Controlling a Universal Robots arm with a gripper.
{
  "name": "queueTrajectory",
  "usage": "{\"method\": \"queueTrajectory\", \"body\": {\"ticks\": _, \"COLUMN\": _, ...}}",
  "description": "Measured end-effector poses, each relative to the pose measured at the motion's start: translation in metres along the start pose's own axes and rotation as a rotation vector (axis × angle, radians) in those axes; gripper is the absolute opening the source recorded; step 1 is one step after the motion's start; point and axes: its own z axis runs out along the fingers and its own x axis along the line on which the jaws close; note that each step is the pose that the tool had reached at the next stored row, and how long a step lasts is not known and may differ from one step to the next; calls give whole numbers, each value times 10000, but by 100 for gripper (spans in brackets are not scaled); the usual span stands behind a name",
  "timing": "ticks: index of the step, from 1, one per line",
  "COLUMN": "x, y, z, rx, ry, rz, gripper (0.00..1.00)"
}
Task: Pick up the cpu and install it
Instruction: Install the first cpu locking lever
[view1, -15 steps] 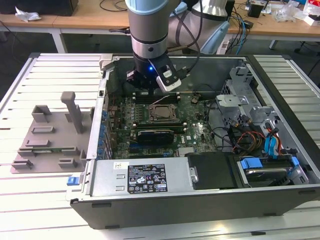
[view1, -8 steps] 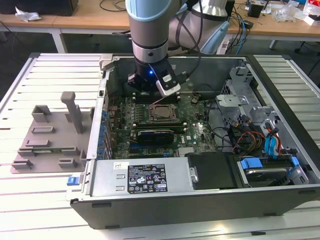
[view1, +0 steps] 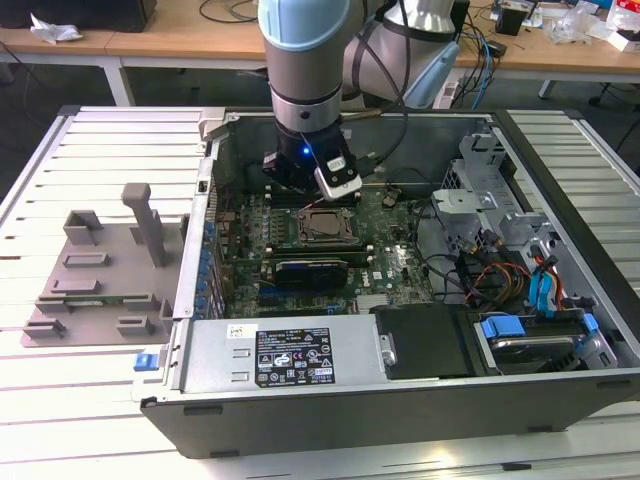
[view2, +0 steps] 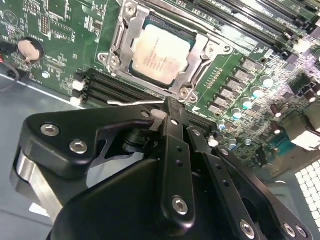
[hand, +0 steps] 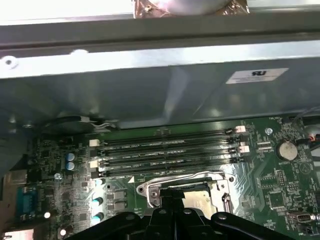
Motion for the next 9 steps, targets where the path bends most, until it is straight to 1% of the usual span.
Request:
{"method": "queueTrajectory", "body": {"ticks": 2, "x": -43, "y": 1, "z": 15, "rx": 28, "ry": 9, "rz": 135, "gripper": 11}}
{"method": "queueTrajectory", "body": {"ticks": 3, "x": -78, "y": 2, "z": 28, "rx": 46, "ry": 20, "rz": 240, "gripper": 11}}
{"method": "queueTrajectory", "body": {"ticks": 7, "x": -124, "y": 4, "z": 44, "rx": 72, "ry": 37, "rz": 375, "gripper": 11}}
{"method": "queueTrajectory", "body": {"ticks": 9, "x": -159, "y": 5, "z": 57, "rx": 89, "ry": 48, "rz": 477, "gripper": 11}}
